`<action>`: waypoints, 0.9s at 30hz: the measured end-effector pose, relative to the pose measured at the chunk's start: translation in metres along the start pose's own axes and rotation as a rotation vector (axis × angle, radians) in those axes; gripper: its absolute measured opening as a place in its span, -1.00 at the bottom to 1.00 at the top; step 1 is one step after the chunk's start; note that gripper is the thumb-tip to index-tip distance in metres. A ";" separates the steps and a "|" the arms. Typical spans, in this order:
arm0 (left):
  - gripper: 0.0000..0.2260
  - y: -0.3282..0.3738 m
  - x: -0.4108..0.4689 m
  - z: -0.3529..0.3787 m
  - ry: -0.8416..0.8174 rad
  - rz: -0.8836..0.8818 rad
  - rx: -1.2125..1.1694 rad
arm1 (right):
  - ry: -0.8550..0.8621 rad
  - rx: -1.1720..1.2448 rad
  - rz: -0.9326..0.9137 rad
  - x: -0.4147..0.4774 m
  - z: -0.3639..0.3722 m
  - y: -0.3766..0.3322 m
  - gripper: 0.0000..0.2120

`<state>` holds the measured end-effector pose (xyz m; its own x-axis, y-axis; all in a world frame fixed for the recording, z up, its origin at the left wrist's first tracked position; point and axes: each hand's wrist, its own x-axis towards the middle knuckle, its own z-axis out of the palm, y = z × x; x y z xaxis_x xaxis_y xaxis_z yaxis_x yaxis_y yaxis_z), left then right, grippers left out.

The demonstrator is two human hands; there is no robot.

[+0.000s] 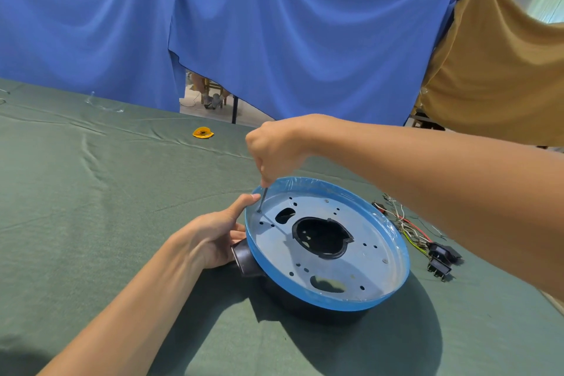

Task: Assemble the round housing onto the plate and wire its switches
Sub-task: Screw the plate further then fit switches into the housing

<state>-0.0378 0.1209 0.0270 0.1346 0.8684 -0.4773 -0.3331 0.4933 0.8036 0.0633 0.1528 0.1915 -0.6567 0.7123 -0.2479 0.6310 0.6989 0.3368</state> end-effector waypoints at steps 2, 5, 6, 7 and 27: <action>-0.30 0.000 0.001 0.000 0.006 0.003 -0.001 | -0.030 0.043 0.050 0.005 -0.002 -0.002 -0.69; -0.29 0.000 0.000 0.000 0.019 0.003 -0.009 | -0.105 0.204 0.152 0.010 -0.004 0.000 -0.77; -0.28 0.000 0.000 0.001 0.021 0.003 -0.009 | -0.130 0.269 0.192 0.011 -0.004 0.001 -0.80; -0.27 0.000 0.000 0.001 0.023 0.005 -0.007 | -0.153 0.331 0.234 0.011 -0.004 0.002 -0.83; -0.39 -0.004 -0.003 0.001 0.039 0.037 0.003 | -0.114 0.866 0.433 -0.018 0.024 0.026 -0.81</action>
<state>-0.0363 0.1164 0.0258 0.0863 0.8832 -0.4609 -0.3345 0.4615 0.8217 0.1008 0.1595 0.1830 -0.2809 0.8891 -0.3614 0.9237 0.1482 -0.3533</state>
